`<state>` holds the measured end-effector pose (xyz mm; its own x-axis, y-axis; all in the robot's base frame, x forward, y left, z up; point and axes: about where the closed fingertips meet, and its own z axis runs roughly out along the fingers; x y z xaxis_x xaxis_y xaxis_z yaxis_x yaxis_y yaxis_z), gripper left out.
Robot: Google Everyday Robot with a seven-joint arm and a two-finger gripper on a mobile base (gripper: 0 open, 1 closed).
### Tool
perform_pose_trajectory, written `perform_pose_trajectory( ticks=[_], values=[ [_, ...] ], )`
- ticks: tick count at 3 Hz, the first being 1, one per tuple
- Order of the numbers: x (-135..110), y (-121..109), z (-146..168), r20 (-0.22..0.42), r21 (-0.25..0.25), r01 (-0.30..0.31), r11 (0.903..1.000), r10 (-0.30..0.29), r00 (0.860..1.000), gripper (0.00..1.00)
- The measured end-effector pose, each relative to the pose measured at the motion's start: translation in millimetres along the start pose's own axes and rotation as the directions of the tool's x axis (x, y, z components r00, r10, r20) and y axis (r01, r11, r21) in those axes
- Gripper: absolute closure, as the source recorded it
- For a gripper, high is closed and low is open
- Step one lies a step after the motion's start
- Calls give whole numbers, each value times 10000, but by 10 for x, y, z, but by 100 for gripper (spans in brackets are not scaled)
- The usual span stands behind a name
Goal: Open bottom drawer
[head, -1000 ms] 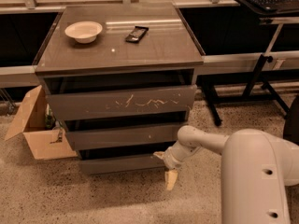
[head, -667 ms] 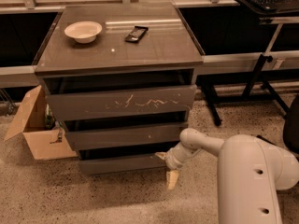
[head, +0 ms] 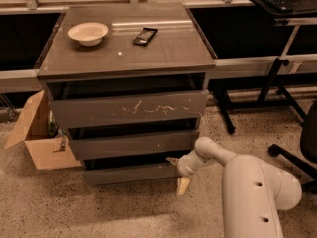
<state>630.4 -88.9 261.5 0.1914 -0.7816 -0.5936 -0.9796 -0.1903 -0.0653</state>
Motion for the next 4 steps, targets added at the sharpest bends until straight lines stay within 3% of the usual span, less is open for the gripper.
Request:
perform_pose_trajectory(
  ticks=[1, 3, 4],
  values=[
    [231, -186, 155, 129, 239, -159, 9996, 156, 9998, 0],
    [525, -341, 353, 12, 424, -635, 9971, 635, 9980, 0],
    [659, -342, 501, 137, 280, -946, 9951, 942, 9955, 18]
  ],
)
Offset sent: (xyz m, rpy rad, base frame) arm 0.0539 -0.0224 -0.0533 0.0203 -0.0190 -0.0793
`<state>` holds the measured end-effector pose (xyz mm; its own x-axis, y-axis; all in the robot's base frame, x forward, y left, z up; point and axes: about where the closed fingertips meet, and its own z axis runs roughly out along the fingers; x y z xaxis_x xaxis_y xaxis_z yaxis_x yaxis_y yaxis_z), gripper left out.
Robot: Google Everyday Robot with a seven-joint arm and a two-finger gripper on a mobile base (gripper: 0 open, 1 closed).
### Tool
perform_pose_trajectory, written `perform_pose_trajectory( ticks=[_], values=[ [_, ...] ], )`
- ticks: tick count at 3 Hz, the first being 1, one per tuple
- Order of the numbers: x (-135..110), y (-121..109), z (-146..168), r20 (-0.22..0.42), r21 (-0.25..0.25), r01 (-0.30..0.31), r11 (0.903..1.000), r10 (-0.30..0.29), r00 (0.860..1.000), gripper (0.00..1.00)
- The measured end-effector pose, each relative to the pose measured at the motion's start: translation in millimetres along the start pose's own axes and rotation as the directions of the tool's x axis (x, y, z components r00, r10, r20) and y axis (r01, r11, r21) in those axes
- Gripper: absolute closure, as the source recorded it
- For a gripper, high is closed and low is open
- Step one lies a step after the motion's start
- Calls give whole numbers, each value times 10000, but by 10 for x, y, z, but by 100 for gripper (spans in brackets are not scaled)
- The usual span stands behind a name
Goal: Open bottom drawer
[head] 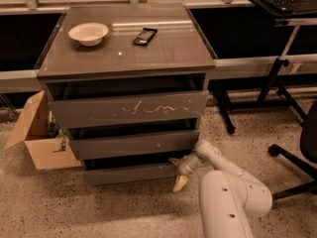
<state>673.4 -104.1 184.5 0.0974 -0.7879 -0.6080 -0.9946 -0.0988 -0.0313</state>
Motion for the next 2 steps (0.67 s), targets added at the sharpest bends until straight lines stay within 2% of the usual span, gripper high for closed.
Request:
perform_pose_trajectory(
  ticks=[1, 2],
  values=[
    [16, 23, 36, 208, -56, -59, 10000, 61, 9998, 49],
    [-28, 6, -17, 209, -56, -59, 10000, 60, 9998, 72]
  ],
)
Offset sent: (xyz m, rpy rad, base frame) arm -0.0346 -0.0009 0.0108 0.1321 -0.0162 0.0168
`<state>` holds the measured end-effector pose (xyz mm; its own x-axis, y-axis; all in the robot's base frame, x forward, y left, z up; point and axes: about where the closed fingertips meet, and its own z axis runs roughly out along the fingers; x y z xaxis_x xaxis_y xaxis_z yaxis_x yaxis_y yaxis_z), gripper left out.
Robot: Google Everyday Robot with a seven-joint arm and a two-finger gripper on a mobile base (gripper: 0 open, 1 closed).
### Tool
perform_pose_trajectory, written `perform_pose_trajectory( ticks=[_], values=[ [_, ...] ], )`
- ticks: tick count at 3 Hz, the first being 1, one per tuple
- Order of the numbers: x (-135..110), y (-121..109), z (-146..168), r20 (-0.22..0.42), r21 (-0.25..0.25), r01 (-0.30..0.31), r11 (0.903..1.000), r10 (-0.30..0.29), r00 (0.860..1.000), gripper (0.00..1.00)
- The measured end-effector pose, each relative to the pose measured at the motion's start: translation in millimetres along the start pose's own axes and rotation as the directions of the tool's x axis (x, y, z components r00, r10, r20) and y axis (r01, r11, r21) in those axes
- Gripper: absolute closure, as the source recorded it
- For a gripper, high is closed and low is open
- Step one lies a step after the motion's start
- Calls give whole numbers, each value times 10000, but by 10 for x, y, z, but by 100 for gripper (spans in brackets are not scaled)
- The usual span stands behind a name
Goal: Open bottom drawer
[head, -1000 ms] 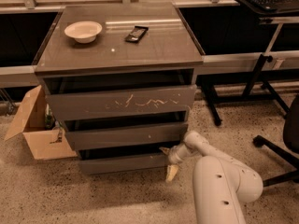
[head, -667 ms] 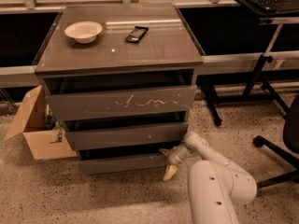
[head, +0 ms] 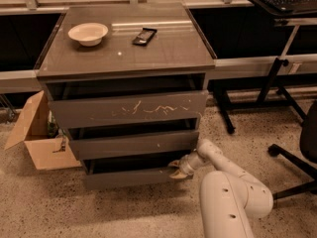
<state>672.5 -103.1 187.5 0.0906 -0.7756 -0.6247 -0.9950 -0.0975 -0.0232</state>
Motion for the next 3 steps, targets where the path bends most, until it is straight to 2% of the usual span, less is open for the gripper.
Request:
perform_pose_trajectory(
  ticks=[1, 2, 3],
  values=[
    [-42, -28, -45, 1, 0, 0, 10000, 0, 10000, 100],
    [-47, 2, -59, 1, -1, 0, 10000, 0, 10000, 100],
    [-47, 2, -59, 1, -1, 0, 10000, 0, 10000, 82]
  ],
)
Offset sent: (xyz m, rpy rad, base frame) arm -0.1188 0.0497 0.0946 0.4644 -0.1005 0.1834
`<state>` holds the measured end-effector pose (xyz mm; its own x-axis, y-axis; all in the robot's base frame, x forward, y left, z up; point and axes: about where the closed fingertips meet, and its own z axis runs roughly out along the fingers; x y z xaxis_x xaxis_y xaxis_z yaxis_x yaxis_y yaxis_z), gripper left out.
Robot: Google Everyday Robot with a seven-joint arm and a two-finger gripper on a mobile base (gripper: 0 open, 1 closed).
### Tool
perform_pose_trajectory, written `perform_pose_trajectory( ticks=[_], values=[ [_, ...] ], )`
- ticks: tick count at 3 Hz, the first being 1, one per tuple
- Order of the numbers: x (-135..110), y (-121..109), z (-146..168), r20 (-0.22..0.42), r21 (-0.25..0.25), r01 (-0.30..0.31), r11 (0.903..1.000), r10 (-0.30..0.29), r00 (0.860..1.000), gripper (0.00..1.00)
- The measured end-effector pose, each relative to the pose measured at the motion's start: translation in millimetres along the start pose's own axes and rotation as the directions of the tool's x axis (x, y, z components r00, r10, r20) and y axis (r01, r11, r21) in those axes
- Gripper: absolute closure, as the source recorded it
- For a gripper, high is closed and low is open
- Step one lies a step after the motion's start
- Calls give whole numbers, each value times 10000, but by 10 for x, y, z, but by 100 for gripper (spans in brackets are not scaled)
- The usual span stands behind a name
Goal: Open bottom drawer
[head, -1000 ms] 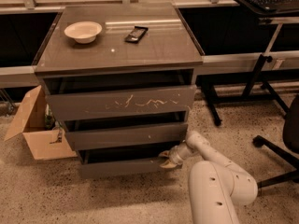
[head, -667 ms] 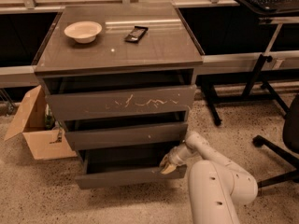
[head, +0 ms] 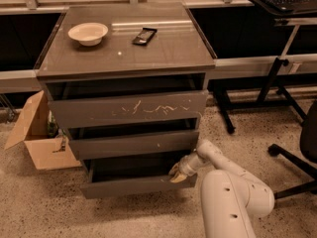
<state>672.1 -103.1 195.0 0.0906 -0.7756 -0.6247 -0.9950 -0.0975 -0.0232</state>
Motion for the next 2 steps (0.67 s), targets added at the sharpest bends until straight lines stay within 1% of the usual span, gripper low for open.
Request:
perform_pose_trajectory(
  ticks=[1, 2],
  values=[
    [0, 0, 1, 0, -1, 0, 10000, 0, 10000, 58],
    [0, 1, 1, 1, -2, 0, 10000, 0, 10000, 27]
  ],
)
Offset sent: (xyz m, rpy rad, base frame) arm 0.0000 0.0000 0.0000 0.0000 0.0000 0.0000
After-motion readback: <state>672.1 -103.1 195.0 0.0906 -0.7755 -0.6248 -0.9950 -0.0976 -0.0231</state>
